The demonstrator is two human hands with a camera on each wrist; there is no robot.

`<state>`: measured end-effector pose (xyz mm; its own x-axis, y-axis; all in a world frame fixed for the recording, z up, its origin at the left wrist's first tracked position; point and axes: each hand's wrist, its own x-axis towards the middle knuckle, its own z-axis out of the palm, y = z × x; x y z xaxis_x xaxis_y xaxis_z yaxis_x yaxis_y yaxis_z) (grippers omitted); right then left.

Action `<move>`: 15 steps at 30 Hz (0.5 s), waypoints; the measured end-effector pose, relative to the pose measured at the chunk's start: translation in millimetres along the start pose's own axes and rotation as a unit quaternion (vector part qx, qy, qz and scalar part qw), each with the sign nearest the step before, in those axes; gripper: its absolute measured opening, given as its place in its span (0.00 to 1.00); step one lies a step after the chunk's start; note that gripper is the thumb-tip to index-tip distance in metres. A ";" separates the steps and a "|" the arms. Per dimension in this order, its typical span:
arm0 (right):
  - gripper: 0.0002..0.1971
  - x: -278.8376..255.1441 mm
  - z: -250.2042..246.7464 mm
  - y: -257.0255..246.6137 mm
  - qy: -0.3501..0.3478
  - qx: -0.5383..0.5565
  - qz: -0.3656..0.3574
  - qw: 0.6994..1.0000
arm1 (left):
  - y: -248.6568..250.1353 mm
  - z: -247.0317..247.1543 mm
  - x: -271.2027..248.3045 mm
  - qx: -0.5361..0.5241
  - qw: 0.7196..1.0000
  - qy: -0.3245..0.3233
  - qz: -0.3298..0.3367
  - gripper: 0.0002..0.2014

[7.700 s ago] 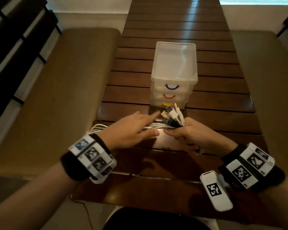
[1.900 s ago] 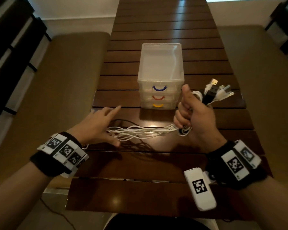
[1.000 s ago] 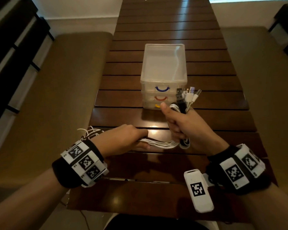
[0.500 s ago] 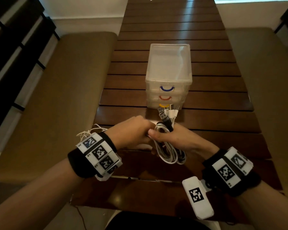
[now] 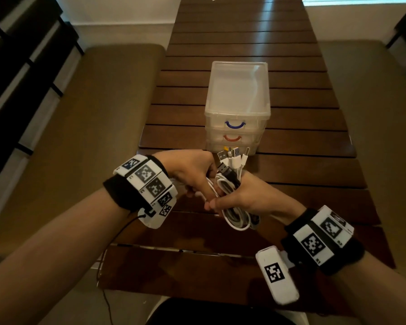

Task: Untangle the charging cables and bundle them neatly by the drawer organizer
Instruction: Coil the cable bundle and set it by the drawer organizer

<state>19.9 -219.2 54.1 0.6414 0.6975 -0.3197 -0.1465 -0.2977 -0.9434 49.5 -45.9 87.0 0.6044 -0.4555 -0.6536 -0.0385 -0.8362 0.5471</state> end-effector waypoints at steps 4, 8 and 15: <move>0.16 0.2 -14.3 -2.4 -0.048 -0.059 0.005 0.997 | 1.1 -2.4 -3.9 -0.010 1.000 -0.001 0.024 0.06; 0.08 -2.9 -24.6 -5.8 -0.081 -0.060 0.030 0.994 | -9.8 2.0 -8.5 -0.053 0.997 0.026 0.046 0.15; 0.34 3.0 -27.7 -4.9 -0.076 -0.008 0.008 0.997 | -13.7 10.6 -9.5 -0.074 0.986 0.130 0.067 0.17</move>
<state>43.4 -233.7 60.2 0.5176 0.7831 -0.3447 -0.1432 -0.3179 -0.9372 35.8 -33.4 80.1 0.7867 -0.4481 -0.4247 -0.0269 -0.7121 0.7016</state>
